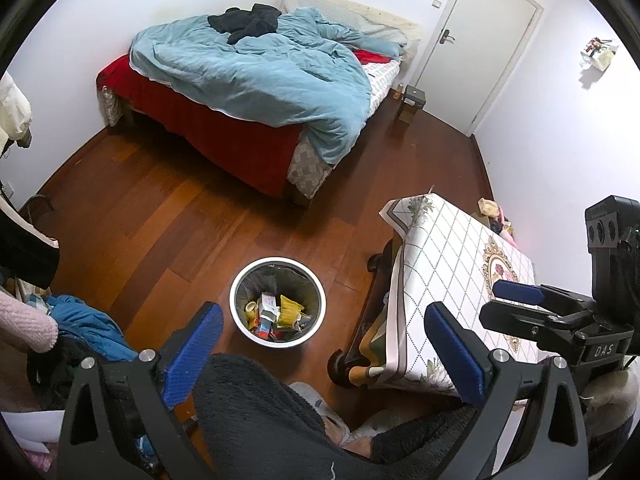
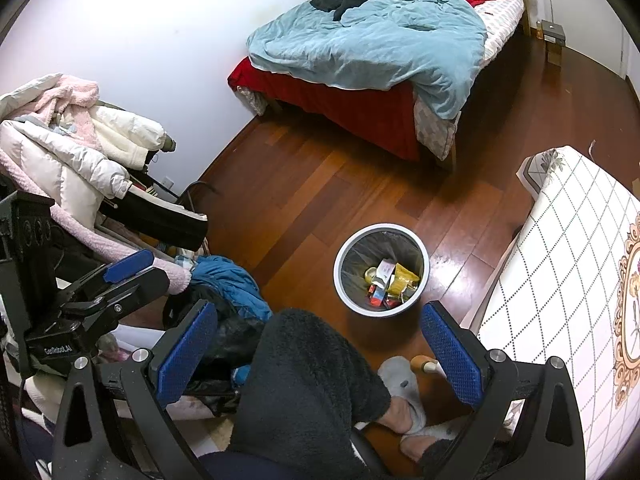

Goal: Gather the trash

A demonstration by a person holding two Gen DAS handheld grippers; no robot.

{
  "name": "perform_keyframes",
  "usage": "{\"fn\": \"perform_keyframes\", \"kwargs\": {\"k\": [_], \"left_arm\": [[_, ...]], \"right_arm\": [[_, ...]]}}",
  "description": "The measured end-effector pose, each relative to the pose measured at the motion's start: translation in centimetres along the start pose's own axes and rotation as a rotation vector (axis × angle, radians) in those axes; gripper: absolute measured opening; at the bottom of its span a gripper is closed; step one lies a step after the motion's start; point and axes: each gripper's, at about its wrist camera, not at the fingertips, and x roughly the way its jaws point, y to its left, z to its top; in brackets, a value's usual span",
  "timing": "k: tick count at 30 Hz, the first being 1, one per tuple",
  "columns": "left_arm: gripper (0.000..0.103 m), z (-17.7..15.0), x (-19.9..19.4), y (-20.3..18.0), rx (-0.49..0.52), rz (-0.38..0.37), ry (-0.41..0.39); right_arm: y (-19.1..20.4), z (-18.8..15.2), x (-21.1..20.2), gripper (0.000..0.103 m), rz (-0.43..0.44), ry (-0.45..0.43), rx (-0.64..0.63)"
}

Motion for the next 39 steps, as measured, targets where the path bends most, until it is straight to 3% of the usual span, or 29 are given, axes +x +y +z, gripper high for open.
{"fn": "perform_keyframes", "kwargs": {"k": [39], "left_arm": [[0.103, 0.2, -0.3, -0.6, 0.016, -0.024, -0.009]], "right_arm": [[-1.1, 0.5, -0.7, 0.103, -0.004, -0.009, 0.003]]}}
